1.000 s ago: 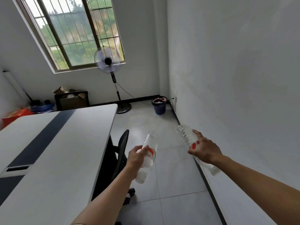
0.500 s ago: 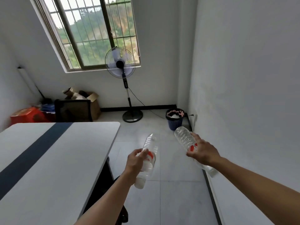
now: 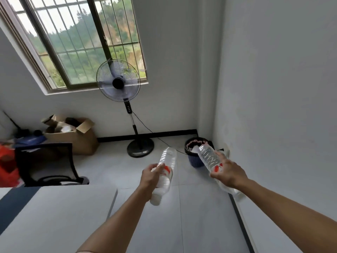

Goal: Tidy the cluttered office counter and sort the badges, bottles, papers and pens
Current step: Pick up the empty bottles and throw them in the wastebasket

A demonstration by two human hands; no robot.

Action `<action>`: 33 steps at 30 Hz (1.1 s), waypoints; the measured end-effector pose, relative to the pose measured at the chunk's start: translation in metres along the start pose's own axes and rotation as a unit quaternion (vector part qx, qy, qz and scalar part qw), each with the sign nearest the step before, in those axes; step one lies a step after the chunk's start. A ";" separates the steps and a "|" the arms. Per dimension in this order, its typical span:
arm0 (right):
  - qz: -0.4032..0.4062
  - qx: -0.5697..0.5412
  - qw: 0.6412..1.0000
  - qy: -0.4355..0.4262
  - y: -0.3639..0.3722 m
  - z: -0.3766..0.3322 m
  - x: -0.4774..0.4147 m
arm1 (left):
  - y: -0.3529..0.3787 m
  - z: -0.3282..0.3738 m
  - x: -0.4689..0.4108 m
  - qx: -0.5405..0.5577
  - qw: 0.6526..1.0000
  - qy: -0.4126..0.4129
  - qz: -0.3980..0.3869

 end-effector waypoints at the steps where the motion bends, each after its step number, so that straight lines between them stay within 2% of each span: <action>1: 0.001 0.000 1.000 0.005 -0.009 0.002 -0.018 | 0.003 0.010 -0.022 -0.004 1.000 -0.002 -0.006; 6: 0.002 -0.013 0.999 0.049 -0.048 0.036 -0.133 | 0.030 0.040 -0.151 -0.005 0.999 -0.016 -0.041; 10: -0.004 -0.016 0.999 0.051 -0.072 0.057 -0.228 | 0.051 0.058 -0.249 -0.008 0.998 -0.019 -0.051; 19: -0.047 0.013 0.998 0.036 -0.155 0.071 -0.453 | 0.075 0.113 -0.456 0.009 0.999 -0.050 -0.017; 21: -0.063 0.014 0.997 0.040 -0.160 0.074 -0.517 | 0.072 0.115 -0.508 0.026 0.998 -0.064 -0.008; 26: -0.101 0.001 0.993 0.059 -0.150 0.083 -0.602 | 0.059 0.105 -0.591 0.040 0.993 -0.110 0.007; 33: -0.141 -0.070 0.975 0.155 -0.116 0.120 -0.762 | 0.053 0.092 -0.778 0.032 0.984 -0.171 -0.037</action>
Point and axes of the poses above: each hand's wrist, its own x-axis away from the middle knuckle, its own y-axis out of the palm, z = x × y, the point moved 6 cm from there along -x, towards the middle knuckle, and after that the axes turned 14 degrees about -z, right-handed, at the moved point
